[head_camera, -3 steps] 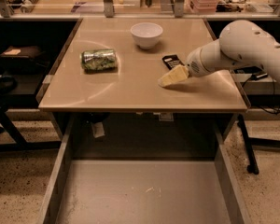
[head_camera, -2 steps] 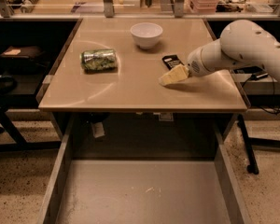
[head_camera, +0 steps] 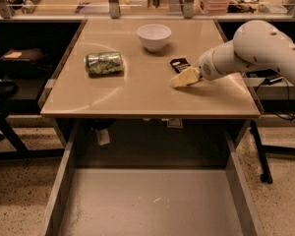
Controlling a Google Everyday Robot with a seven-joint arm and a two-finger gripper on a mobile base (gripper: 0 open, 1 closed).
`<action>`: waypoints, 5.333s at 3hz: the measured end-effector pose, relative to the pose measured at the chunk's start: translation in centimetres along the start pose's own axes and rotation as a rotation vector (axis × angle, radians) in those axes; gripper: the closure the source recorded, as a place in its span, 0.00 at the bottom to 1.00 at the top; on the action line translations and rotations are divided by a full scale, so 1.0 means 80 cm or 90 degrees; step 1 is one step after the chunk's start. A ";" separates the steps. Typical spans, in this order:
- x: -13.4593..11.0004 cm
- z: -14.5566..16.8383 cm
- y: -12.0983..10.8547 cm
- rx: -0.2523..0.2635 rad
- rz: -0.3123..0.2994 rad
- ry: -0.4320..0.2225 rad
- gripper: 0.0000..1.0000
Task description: Place rxbar chocolate into top drawer
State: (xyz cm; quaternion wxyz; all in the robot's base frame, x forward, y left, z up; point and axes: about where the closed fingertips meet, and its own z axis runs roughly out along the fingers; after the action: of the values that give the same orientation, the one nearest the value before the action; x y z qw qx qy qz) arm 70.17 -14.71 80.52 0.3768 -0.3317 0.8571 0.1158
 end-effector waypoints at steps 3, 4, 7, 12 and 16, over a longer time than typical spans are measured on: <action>-0.008 -0.008 0.000 0.000 0.000 0.000 1.00; -0.003 -0.025 0.017 0.003 0.002 -0.013 1.00; 0.071 -0.188 0.191 0.018 -0.117 -0.071 1.00; 0.256 -0.010 0.248 -0.087 -0.192 0.084 1.00; 0.262 0.017 0.246 -0.096 -0.188 0.004 0.57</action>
Offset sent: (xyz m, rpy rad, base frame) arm 0.0000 0.0000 0.0000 0.0000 0.0000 0.0000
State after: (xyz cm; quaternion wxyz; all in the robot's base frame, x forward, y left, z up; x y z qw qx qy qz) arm 47.62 -9.34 63.42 0.3613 -0.4815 0.7891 0.1223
